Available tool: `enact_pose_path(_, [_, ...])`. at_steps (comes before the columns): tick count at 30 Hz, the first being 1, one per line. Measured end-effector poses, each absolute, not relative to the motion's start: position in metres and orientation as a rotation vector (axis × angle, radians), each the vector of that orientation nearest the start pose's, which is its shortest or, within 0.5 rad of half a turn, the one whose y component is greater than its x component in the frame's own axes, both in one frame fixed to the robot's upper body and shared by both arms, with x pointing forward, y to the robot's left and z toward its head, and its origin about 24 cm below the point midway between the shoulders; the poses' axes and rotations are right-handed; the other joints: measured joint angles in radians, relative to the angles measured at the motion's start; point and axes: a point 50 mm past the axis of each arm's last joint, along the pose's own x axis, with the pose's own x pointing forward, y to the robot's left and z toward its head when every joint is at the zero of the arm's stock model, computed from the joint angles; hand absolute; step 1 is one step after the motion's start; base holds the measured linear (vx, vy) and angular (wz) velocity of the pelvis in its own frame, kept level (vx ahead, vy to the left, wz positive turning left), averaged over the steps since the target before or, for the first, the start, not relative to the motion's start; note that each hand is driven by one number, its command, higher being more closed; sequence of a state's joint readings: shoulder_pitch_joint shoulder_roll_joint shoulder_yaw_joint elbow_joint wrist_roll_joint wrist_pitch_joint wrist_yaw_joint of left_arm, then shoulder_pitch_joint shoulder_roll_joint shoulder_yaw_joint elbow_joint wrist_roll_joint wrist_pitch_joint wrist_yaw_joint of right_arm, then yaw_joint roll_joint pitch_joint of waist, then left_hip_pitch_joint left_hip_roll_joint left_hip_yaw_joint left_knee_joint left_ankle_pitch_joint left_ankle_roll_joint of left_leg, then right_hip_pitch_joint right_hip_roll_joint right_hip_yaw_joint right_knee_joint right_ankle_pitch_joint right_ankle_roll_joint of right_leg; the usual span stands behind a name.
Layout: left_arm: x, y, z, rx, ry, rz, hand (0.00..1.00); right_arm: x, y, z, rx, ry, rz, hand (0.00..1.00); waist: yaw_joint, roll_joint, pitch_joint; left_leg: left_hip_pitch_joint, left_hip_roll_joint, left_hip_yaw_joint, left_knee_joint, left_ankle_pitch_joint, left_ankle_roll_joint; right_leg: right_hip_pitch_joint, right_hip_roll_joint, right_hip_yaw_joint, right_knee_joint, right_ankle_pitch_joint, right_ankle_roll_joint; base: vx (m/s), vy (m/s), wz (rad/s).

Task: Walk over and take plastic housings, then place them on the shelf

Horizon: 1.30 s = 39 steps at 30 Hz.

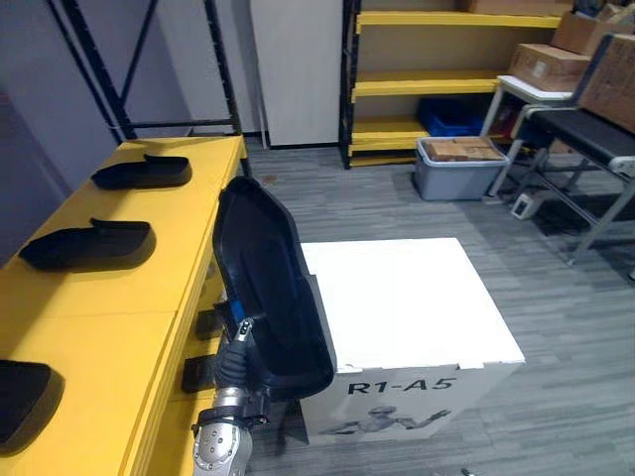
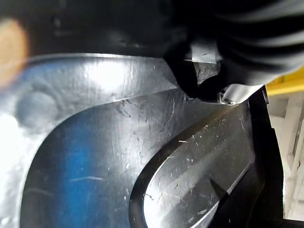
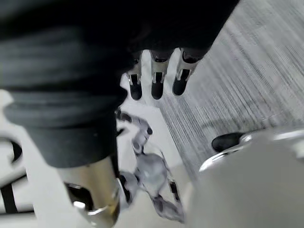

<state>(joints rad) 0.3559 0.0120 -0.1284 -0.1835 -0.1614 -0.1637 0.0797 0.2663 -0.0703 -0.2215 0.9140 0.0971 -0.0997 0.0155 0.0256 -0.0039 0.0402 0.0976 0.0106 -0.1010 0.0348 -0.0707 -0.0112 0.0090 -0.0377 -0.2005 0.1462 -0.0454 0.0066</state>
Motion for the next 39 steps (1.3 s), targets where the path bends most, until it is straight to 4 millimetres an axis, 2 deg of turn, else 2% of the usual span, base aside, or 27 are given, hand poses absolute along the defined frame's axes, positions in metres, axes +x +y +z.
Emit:
enact_pose_path(2, [0.182, 0.142, 0.026, -0.177, 0.004, 0.063, 1.0, 0.055, -0.215, -0.155, 0.087, 1.037, -0.331, 0.0, 0.015, -0.012, 0.005, -0.028, -0.022, -0.056, 0.018, 0.005, 0.007, -0.055, -0.025, 0.009, 0.128, -0.057, 0.018, 0.02, -0.012, 0.96])
enact_pose_path(3, [0.183, 0.141, 0.027, -0.173, 0.001, 0.055, 1.0, 0.058, -0.214, -0.155, 0.079, 1.028, -0.322, 0.0, 0.015, -0.019, 0.005, -0.053, -0.036, -0.101, 0.023, 0.009, 0.013, -0.075, -0.035, 0.069, 0.167, -0.076, 0.023, 0.03, -0.011, 1.27])
enact_pose_path(4, [0.184, 0.14, 0.03, -0.174, -0.012, 0.051, 1.0, 0.061, -0.21, -0.155, 0.075, 1.025, -0.308, 0.0, 0.02, -0.039, 0.005, -0.079, -0.058, -0.135, 0.024, 0.01, 0.014, -0.077, -0.056, 0.082, 0.167, -0.117, 0.025, 0.03, -0.023, 1.31])
enact_pose_path(6, [0.185, 0.138, 0.033, -0.188, -0.026, 0.056, 1.0, 0.071, -0.209, -0.152, 0.047, 0.995, -0.28, 0.0, 0.029, -0.037, 0.02, -0.12, -0.06, -0.166, 0.056, 0.011, 0.013, -0.065, -0.079, 0.006, 0.17, -0.125, 0.027, 0.01, -0.055, 1.32])
enact_pose_path(10, [0.186, 0.135, 0.057, -0.21, -0.127, 0.047, 1.0, 0.105, -0.205, -0.142, 0.009, 0.897, -0.238, 0.0, 0.07, -0.02, 0.041, -0.213, -0.087, -0.231, 0.145, 0.033, -0.01, -0.044, -0.093, -0.119, 0.157, -0.127, 0.024, -0.02, -0.034, 1.16])
enact_pose_path(11, [0.186, 0.138, 0.07, -0.222, -0.184, 0.076, 1.0, 0.123, -0.204, -0.137, 0.007, 0.854, -0.243, 0.0, 0.085, -0.015, 0.054, -0.23, -0.036, -0.087, 0.109, 0.014, 0.04, -0.042, -0.109, -0.176, 0.151, -0.118, 0.012, -0.06, -0.019, 0.99])
enact_pose_path(13, [0.188, 0.14, 0.075, -0.228, -0.213, 0.091, 1.0, 0.126, -0.199, -0.136, 0.004, 0.843, -0.231, 0.0, 0.083, -0.016, 0.059, -0.286, 0.022, 0.1, 0.217, -0.028, 0.062, -0.033, -0.129, -0.232, 0.137, -0.116, 0.009, -0.02, 0.008, 1.16])
enact_pose_path(14, [0.191, 0.137, 0.079, -0.246, -0.231, 0.1, 1.0, 0.128, -0.201, -0.135, -0.019, 0.835, -0.224, 0.0, 0.079, 0.012, 0.062, -0.345, 0.103, 0.253, 0.406, -0.074, 0.077, -0.006, -0.139, -0.308, 0.142, -0.117, 0.01, 0.03, 0.058, 1.21])
enact_pose_path(15, [0.191, 0.136, 0.079, -0.25, -0.233, 0.098, 1.0, 0.128, -0.204, -0.134, -0.028, 0.832, -0.228, 0.0, 0.074, 0.027, 0.058, -0.35, 0.13, 0.3, 0.443, -0.04, 0.104, 0.006, -0.139, -0.337, 0.155, -0.12, 0.015, 0.03, 0.123, 1.61])
enact_pose_path(16, [0.191, 0.132, 0.08, -0.245, -0.237, 0.079, 1.0, 0.128, -0.206, -0.132, -0.037, 0.824, -0.232, 0.0, 0.057, 0.064, 0.056, -0.357, 0.121, 0.318, 0.442, -0.017, 0.09, 0.007, -0.138, -0.359, 0.189, -0.159, 0.01, -0.02, 0.121, 1.38])
enact_pose_path(17, [0.193, 0.13, 0.083, -0.235, -0.252, 0.072, 1.0, 0.127, -0.206, -0.133, -0.038, 0.827, -0.234, 0.0, 0.044, 0.055, 0.05, -0.352, 0.087, 0.296, 0.378, -0.004, 0.075, 0.008, -0.132, -0.345, 0.164, -0.18, -0.001, -0.05, 0.135, 2.22])
enact_pose_path(18, [0.197, 0.128, 0.085, -0.217, -0.266, 0.066, 1.0, 0.125, -0.203, -0.135, -0.024, 0.837, -0.241, 0.0, 0.013, 0.017, 0.043, -0.308, 0.049, 0.303, 0.24, -0.016, 0.074, 0.026, -0.166, -0.392, 0.12, -0.154, 0.026, -0.06, 0.076, 2.13])
enact_pose_path(19, [0.2, 0.126, 0.087, -0.197, -0.278, 0.059, 1.0, 0.127, -0.204, -0.136, -0.024, 0.842, -0.246, 0.0, 0.021, 0.014, 0.049, -0.313, 0.069, 0.374, 0.285, -0.044, 0.064, 0.038, -0.187, -0.442, 0.106, -0.141, 0.041, -0.02, 0.067, 1.85])
enact_pose_path(20, [0.2, 0.126, 0.087, -0.194, -0.278, 0.067, 1.0, 0.128, -0.206, -0.135, -0.029, 0.84, -0.246, 0.0, 0.024, 0.017, 0.05, -0.299, 0.088, 0.379, 0.288, -0.039, 0.059, 0.043, -0.186, -0.456, 0.101, -0.138, 0.045, 0.03, 0.088, 1.1])
enact_pose_path(21, [0.202, 0.128, 0.083, -0.178, -0.267, 0.085, 1.0, 0.129, -0.206, -0.136, -0.029, 0.849, -0.244, 0.0, 0.02, 0.034, 0.042, -0.266, 0.084, 0.367, 0.232, -0.013, 0.015, 0.065, -0.195, -0.479, 0.097, -0.135, 0.063, 0.07, 0.141, 0.77])
enact_pose_path(22, [0.204, 0.128, 0.079, -0.151, -0.252, 0.09, 1.0, 0.13, -0.203, -0.137, -0.025, 0.849, -0.236, 0.0, 0.022, 0.027, 0.044, -0.236, 0.046, 0.349, 0.18, 0.012, 0.028, 0.088, -0.202, -0.476, 0.076, -0.12, 0.069, 0.08, 0.154, 0.75])
enact_pose_path(23, [0.204, 0.127, 0.078, -0.143, -0.244, 0.089, 1.0, 0.13, -0.201, -0.137, -0.02, 0.85, -0.232, 0.0, 0.023, 0.027, 0.044, -0.233, 0.035, 0.34, 0.179, 0.012, 0.031, 0.1, -0.208, -0.482, 0.075, -0.106, 0.078, 0.08, 0.173, 0.61])
enact_pose_path(26, [0.204, 0.125, 0.072, -0.115, -0.218, 0.094, 1.0, 0.133, -0.195, -0.139, -0.013, 0.86, -0.219, 0.0, 0.024, 0.013, 0.054, -0.232, -0.012, 0.299, 0.225, -0.017, 0.064, 0.124, -0.269, -0.493, 0.155, -0.1, 0.086, 0.09, 0.198, 0.58])
enact_pose_path(27, [0.203, 0.124, 0.072, -0.11, -0.217, 0.088, 1.0, 0.132, -0.196, -0.139, -0.015, 0.859, -0.221, 0.0, 0.019, 0.012, 0.055, -0.226, -0.024, 0.281, 0.236, -0.029, 0.072, 0.119, -0.288, -0.466, 0.209, -0.102, 0.083, 0.1, 0.197, 0.53])
enact_pose_path(28, [0.203, 0.123, 0.072, -0.109, -0.215, 0.084, 1.0, 0.129, -0.195, -0.139, -0.011, 0.862, -0.222, 0.0, 0.015, 0.008, 0.06, -0.206, -0.04, 0.254, 0.234, -0.042, 0.078, 0.082, -0.312, -0.358, 0.316, -0.115, 0.052, 0.09, 0.19, 0.56])
enact_pose_path(29, [0.203, 0.123, 0.072, -0.106, -0.214, 0.082, 1.0, 0.127, -0.193, -0.139, -0.005, 0.859, -0.222, 0.0, 0.014, 0.004, 0.063, -0.203, -0.045, 0.235, 0.237, -0.053, 0.08, 0.056, -0.306, -0.271, 0.363, -0.136, 0.035, 0.06, 0.15, 0.71])
enact_pose_path(31, [0.203, 0.121, 0.072, -0.089, -0.216, 0.077, 1.0, 0.12, -0.181, -0.139, 0.035, 0.854, -0.219, 0.0, 0.01, -0.022, 0.074, -0.2, -0.059, 0.169, 0.24, -0.063, 0.078, -0.026, -0.174, 0.099, 0.427, -0.233, 0.055, 0.04, 0.058, 0.83])
enact_pose_path(32, [0.203, 0.122, 0.071, -0.085, -0.215, 0.077, 1.0, 0.119, -0.177, -0.139, 0.046, 0.852, -0.217, 0.0, 0.011, -0.033, 0.071, -0.203, -0.066, 0.153, 0.239, -0.063, 0.078, -0.041, -0.15, 0.165, 0.421, -0.244, 0.06, 0.03, -0.024, 0.8])
enact_pose_path(33, [0.203, 0.122, 0.071, -0.078, -0.213, 0.077, 1.0, 0.112, -0.172, -0.141, 0.056, 0.868, -0.205, 0.0, 0.011, -0.061, 0.063, -0.214, -0.087, 0.133, 0.235, -0.063, 0.078, -0.063, -0.126, 0.253, 0.392, -0.249, 0.067, 0.02, -0.052, 0.66])
enact_pose_path(35, [0.203, 0.121, 0.067, -0.076, -0.199, 0.077, 1.0, 0.106, -0.169, -0.142, 0.069, 0.88, -0.208, 0.0, 0.011, -0.083, 0.058, -0.219, -0.118, 0.102, 0.245, -0.067, 0.073, -0.061, -0.131, 0.246, 0.285, -0.241, 0.064, 0.04, -0.114, 0.73])
enact_pose_path(36, [0.202, 0.121, 0.063, -0.077, -0.181, 0.077, 1.0, 0.105, -0.169, -0.142, 0.067, 0.878, -0.208, 0.0, 0.012, -0.083, 0.05, -0.232, -0.121, 0.092, 0.272, -0.083, 0.065, -0.041, -0.138, 0.219, 0.239, -0.248, 0.082, 0.06, -0.126, 0.57])
enact_pose_path(39, [0.198, 0.118, 0.058, -0.084, -0.152, 0.07, 1.0, 0.11, -0.167, -0.138, 0.076, 0.849, -0.204, 0.0, 0.014, -0.063, 0.035, -0.252, -0.071, 0.111, 0.319, -0.117, 0.039, 0.007, -0.111, 0.167, 0.18, -0.235, 0.079, 0.11, -0.111, 0.34])
